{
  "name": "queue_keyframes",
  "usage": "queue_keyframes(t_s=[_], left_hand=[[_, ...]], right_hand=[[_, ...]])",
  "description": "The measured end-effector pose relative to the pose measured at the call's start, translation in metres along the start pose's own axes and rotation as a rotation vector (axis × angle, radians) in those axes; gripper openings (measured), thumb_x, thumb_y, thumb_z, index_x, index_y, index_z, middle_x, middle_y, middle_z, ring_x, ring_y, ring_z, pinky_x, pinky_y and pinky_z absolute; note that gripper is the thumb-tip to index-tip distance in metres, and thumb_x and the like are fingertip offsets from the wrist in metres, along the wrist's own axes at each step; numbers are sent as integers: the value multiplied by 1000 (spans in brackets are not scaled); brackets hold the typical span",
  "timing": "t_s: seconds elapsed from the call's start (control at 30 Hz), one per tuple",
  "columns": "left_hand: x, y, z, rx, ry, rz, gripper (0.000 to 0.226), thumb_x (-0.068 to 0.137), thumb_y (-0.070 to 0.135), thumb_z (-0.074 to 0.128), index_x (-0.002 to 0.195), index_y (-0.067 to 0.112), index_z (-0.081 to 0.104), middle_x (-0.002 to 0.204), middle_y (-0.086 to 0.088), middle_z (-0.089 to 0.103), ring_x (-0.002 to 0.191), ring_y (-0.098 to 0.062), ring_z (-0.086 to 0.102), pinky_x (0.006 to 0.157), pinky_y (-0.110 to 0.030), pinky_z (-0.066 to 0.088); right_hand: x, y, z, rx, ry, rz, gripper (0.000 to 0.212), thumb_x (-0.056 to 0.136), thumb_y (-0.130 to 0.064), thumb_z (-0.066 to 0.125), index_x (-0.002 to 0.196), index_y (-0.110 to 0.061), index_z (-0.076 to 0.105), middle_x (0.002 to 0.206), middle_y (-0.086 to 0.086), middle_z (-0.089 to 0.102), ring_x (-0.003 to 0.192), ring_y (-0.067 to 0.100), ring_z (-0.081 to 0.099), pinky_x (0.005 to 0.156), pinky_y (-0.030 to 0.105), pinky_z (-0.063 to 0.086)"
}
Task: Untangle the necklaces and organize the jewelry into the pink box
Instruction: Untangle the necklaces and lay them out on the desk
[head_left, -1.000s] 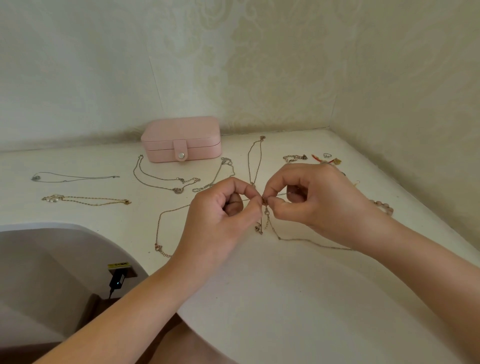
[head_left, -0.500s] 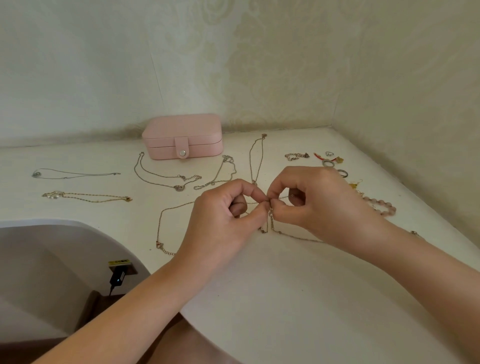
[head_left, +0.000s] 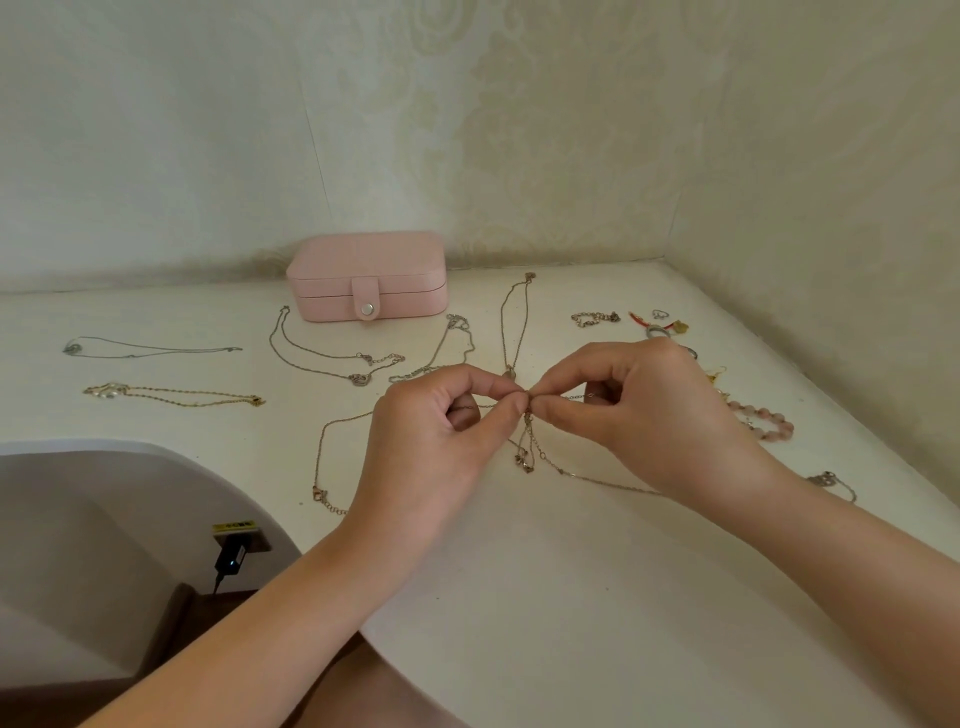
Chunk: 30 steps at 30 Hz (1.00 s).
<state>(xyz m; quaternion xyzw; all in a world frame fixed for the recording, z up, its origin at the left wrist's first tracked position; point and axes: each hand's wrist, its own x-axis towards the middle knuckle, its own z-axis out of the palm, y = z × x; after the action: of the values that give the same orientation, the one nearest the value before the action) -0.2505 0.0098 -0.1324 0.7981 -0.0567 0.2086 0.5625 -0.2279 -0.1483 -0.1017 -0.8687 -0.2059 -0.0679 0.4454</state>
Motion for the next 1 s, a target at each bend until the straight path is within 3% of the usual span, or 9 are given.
queue_keyframes(t_s=[0.37,0.5,0.73,0.9,1.0], left_hand=[[1,-1,1,121,26,93,17,74,18,71,66,29,61,49,6,26,45,-9,27,47,-11,26],[0,-2,0,163,18,141,19,75,17,74,68,30,62,52,6,27,47,-8,27,47,-14,25],[0,-2,2,175,26,154,15,74,20,74,69,31,64,51,6,29,46,-7,29,49,-13,26],[0,-2,1,124,6,101,11,75,21,74,70,29,67,48,8,24,46,-9,26,48,-13,26],[0,-1,0,62,-17,63,9,75,21,73,70,26,68,48,8,23,46,-9,24,47,-14,25]], right_hand=[[0,-5,1,190,-22,149,9,78,-30,74,73,-23,74,38,-11,33,37,8,25,38,11,20],[1,-4,-3,270,-56,238,6,77,-24,75,73,-20,74,43,-9,43,34,3,34,37,8,24],[0,-4,1,117,-35,120,11,78,-20,71,68,-22,70,44,-4,44,35,6,28,38,13,27],[0,-2,2,130,-40,99,11,77,-17,72,68,-21,70,54,5,60,43,6,42,43,14,33],[1,-1,2,163,-30,107,8,76,-15,73,69,-18,70,63,1,68,51,4,55,48,12,40]])
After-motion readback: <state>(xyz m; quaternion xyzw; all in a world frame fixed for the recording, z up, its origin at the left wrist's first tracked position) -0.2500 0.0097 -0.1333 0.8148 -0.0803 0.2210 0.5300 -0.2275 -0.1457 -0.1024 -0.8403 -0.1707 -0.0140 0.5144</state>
